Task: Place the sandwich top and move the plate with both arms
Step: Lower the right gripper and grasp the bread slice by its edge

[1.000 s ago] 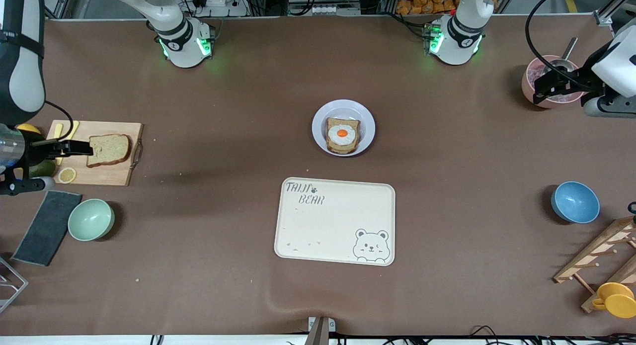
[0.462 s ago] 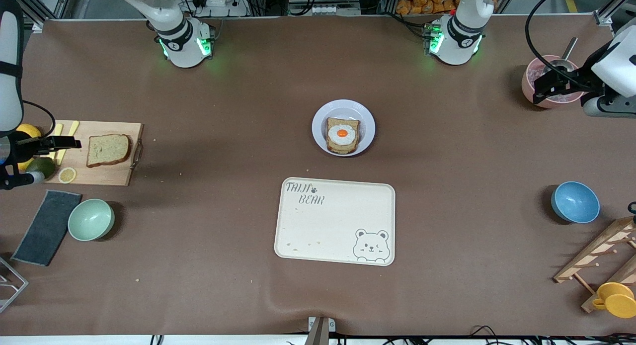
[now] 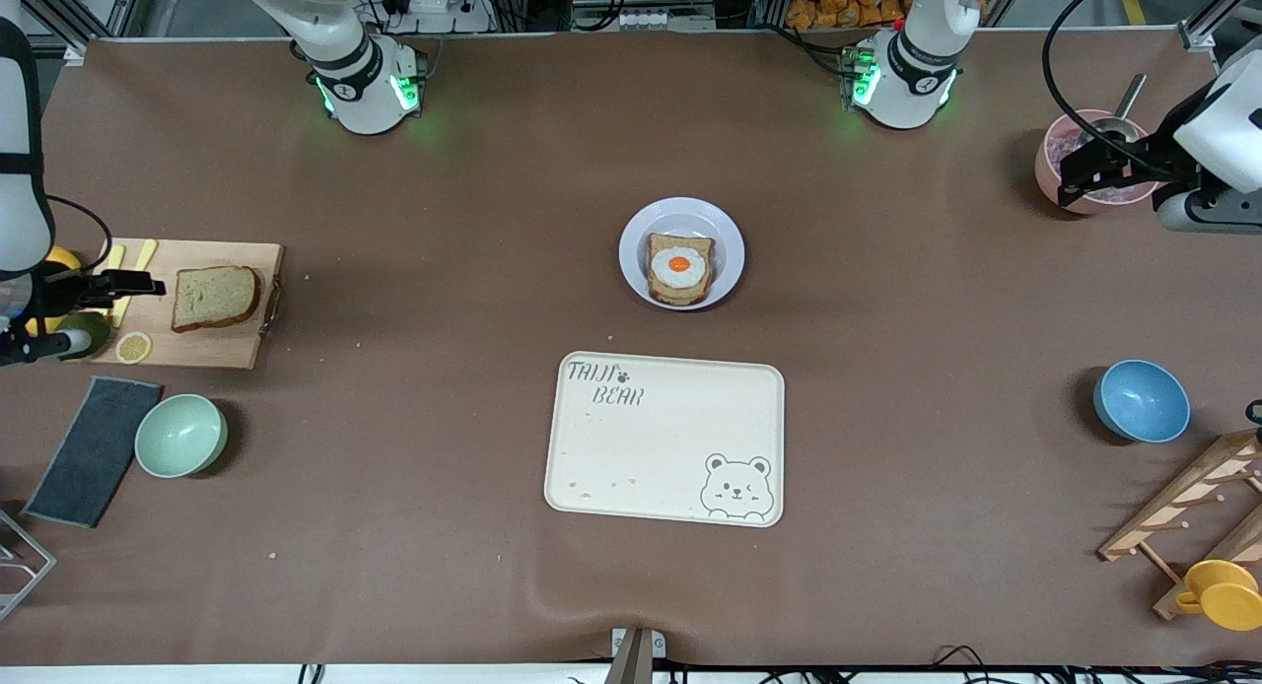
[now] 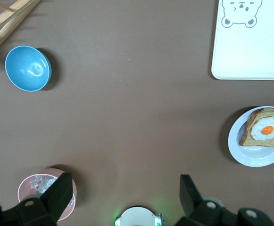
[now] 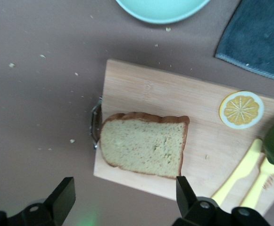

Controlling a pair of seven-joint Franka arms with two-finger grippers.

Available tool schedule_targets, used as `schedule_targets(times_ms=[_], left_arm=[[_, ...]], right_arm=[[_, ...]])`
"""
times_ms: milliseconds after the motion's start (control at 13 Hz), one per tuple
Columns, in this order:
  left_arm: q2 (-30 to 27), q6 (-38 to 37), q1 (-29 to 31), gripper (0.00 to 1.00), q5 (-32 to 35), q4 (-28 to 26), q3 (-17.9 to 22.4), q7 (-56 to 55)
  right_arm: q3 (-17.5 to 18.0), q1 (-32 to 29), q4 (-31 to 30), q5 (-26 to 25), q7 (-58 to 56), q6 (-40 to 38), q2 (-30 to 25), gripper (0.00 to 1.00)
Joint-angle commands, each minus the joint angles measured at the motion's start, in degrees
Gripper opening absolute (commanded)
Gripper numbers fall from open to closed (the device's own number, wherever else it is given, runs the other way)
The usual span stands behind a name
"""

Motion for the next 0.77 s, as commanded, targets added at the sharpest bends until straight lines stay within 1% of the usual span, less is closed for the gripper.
schedule_targets(times_ms=[0, 154, 385, 538, 692], left_arm=[[-0.51, -0.57, -0.06, 1.00, -0.81, 0.22, 0.13, -0.92], [-0.51, -0.57, -0.06, 1.00, -0.89, 0.22, 0.13, -1.01], [-0.51, -0.57, -0.06, 1.00, -0.90, 0.13, 0.13, -0.92], [-0.51, -0.57, -0.14, 1.00, -0.90, 0.22, 0.13, -1.01], [-0.34, -0.57, -0.14, 1.00, -1.24, 0.22, 0.04, -1.01]], right_arm=[[0.78, -3.16, -5.71, 2.40, -6.83, 7.72, 0.54, 0.79], [0.78, -4.30, -5.55, 3.55, -7.37, 8.26, 3.00, 0.77], [0.78, -5.88, -5.46, 6.79, -15.70, 12.03, 6.35, 0.75], [0.78, -7.03, -5.20, 7.24, -16.43, 13.01, 7.67, 0.68], [0.78, -7.47, -4.85, 7.33, -17.13, 13.80, 8.64, 0.68]])
